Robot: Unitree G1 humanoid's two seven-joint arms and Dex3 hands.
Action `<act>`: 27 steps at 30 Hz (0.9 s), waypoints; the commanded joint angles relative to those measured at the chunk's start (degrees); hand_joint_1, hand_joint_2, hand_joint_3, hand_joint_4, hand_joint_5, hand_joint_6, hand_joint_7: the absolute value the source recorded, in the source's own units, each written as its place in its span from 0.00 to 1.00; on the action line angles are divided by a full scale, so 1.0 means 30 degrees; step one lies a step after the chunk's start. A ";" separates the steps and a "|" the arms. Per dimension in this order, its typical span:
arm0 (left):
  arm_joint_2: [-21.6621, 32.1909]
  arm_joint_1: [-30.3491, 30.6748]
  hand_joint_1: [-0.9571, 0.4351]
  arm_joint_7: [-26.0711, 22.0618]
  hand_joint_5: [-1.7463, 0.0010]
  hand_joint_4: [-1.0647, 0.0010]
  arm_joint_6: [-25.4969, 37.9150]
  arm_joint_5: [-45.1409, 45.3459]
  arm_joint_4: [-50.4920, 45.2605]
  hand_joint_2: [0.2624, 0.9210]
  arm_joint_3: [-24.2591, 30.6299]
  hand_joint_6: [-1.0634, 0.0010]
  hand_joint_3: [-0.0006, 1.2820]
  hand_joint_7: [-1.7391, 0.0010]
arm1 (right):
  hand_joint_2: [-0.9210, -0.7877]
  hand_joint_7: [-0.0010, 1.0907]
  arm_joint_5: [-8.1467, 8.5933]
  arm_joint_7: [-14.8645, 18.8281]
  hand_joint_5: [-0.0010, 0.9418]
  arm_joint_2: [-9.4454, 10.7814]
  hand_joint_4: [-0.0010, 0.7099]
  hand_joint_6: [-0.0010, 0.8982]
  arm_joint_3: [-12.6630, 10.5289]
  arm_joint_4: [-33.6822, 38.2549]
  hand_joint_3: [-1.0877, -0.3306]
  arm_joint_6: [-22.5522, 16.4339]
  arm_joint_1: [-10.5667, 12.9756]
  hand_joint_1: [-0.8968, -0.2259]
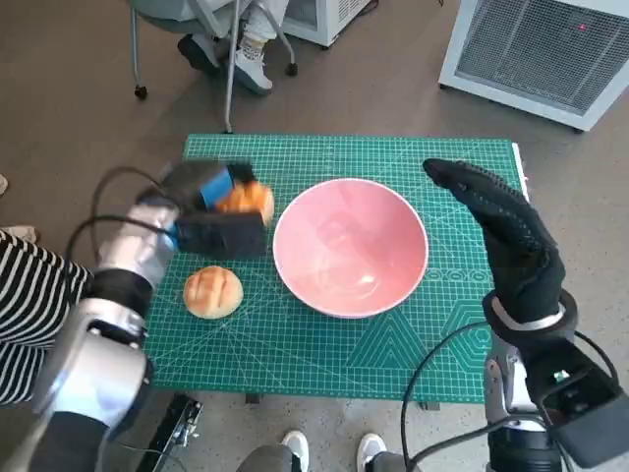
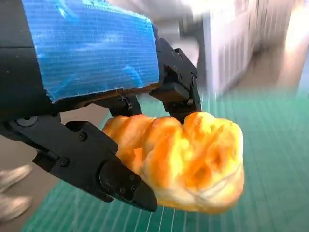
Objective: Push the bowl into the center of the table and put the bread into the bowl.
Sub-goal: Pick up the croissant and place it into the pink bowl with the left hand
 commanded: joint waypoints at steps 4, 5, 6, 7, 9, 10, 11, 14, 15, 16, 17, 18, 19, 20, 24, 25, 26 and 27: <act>0.0944 -0.0931 0.69 0.2873 0.44 0.23 -0.2693 -0.1011 -0.3453 0.99 0.1481 0.38 0.00 0.33 | 0.00 0.44 0.0089 0.0015 0.00 -0.0063 0.18 0.00 0.0048 0.0117 0.50 0.0199 0.0359 0.32; 0.1014 -0.0850 0.69 0.3042 0.44 0.23 -0.2881 -0.1048 -0.3830 0.99 0.1592 0.38 0.00 0.33 | 0.00 0.44 0.0100 0.0024 0.00 -0.0057 0.18 0.00 0.0055 0.0136 0.50 0.0188 0.0355 0.32; 0.1087 -0.0677 0.69 0.3113 0.44 0.23 -0.3092 -0.1148 -0.4446 0.99 0.1767 0.38 0.00 0.33 | 0.00 0.44 0.0120 0.0036 0.00 -0.0046 0.18 0.00 0.0062 0.0167 0.50 0.0170 0.0353 0.32; 0.1135 -0.0407 0.69 0.3086 0.43 0.23 -0.3314 -0.1316 -0.5369 0.99 0.1995 0.39 0.01 0.32 | 0.00 0.44 0.0144 0.0047 0.00 -0.0036 0.18 0.00 0.0062 0.0208 0.50 0.0160 0.0349 0.32; 0.1199 0.0095 0.69 0.2873 0.43 0.24 -0.3620 -0.1628 -0.6994 1.00 0.2364 0.39 0.01 0.32 | 0.00 0.44 0.0191 0.0067 0.00 -0.0025 0.18 0.00 0.0061 0.0256 0.50 0.0153 0.0352 0.31; 0.1218 0.0302 0.69 0.2708 0.43 0.25 -0.3677 -0.1748 -0.7598 1.00 0.2495 0.39 0.01 0.32 | 0.00 0.44 0.0202 0.0070 0.00 -0.0020 0.18 0.00 0.0066 0.0257 0.50 0.0156 0.0359 0.31; 0.1232 0.0622 0.69 0.2273 0.42 0.25 -0.3816 -0.1994 -0.8540 1.00 0.2639 0.39 0.01 0.32 | 0.00 0.44 0.0238 0.0085 0.00 -0.0023 0.18 0.00 0.0064 0.0240 0.50 0.0159 0.0385 0.31; 0.1229 0.1358 0.69 0.1164 0.41 0.26 -0.3749 -0.2499 -1.0574 1.00 0.2983 0.39 0.01 0.32 | 0.00 0.44 0.0290 0.0107 0.00 -0.0023 0.18 0.00 0.0062 0.0211 0.50 0.0152 0.0437 0.31; 0.1185 0.1660 0.69 0.0561 0.41 0.26 -0.3684 -0.2765 -1.1430 1.00 0.3056 0.39 0.01 0.32 | 0.00 0.44 0.0307 0.0109 0.00 -0.0022 0.18 0.00 0.0054 0.0211 0.50 0.0146 0.0458 0.31; 0.1156 0.1913 0.69 0.0084 0.40 0.27 -0.3602 -0.2962 -1.2115 1.00 0.3136 0.39 0.01 0.33 | 0.00 0.44 0.0314 0.0107 0.00 -0.0018 0.18 0.00 0.0053 0.0203 0.50 0.0142 0.0477 0.31; 0.1076 0.2206 0.69 -0.0438 0.40 0.27 -0.3646 -0.3132 -1.2847 1.00 0.3113 0.39 0.01 0.33 | 0.00 0.44 0.0345 0.0115 0.00 -0.0017 0.18 0.00 0.0045 0.0197 0.50 0.0139 0.0502 0.31; 0.1023 0.2420 0.69 -0.0787 0.40 0.27 -0.3644 -0.3218 -1.3337 1.00 0.3121 0.39 0.01 0.33 | 0.00 0.43 0.0362 0.0117 0.00 -0.0013 0.18 0.00 0.0043 0.0187 0.50 0.0138 0.0520 0.31; 0.0940 0.2634 0.69 -0.1104 0.40 0.27 -0.3695 -0.3233 -1.3765 1.00 0.3047 0.39 0.01 0.33 | 0.00 0.43 0.0370 0.0113 0.00 -0.0007 0.18 0.00 0.0043 0.0171 0.50 0.0138 0.0545 0.31; 0.0884 0.2809 0.69 -0.1369 0.40 0.27 -0.3682 -0.3249 -1.4115 1.00 0.3029 0.39 0.01 0.33 | 0.00 0.43 0.0371 0.0107 0.00 -0.0002 0.18 0.00 0.0046 0.0157 0.51 0.0140 0.0562 0.31; 0.0631 0.3220 0.69 -0.1998 0.41 0.26 -0.3995 -0.2696 -1.4604 0.99 0.2629 0.38 0.01 0.34 | 0.00 0.42 0.0357 0.0051 0.00 0.0020 0.18 0.00 0.0046 0.0129 0.51 0.0153 0.0618 0.32; 0.0549 0.3262 0.69 -0.2080 0.41 0.26 -0.4207 -0.2419 -1.4536 0.99 0.2407 0.38 0.01 0.34 | 0.00 0.42 0.0348 0.0034 0.00 0.0022 0.18 0.00 0.0039 0.0123 0.51 0.0159 0.0638 0.32; 0.0495 0.3289 0.69 -0.2147 0.42 0.26 -0.4332 -0.2246 -1.4499 0.99 0.2304 0.38 0.01 0.34 | 0.00 0.42 0.0341 0.0022 0.00 0.0023 0.18 0.00 0.0035 0.0116 0.51 0.0166 0.0649 0.32; 0.0385 0.3251 0.69 -0.2070 0.42 0.26 -0.4592 -0.1896 -1.4246 0.99 0.2043 0.38 0.01 0.33 | 0.00 0.42 0.0336 0.0012 0.00 0.0015 0.18 0.00 0.0023 0.0107 0.51 0.0175 0.0671 0.32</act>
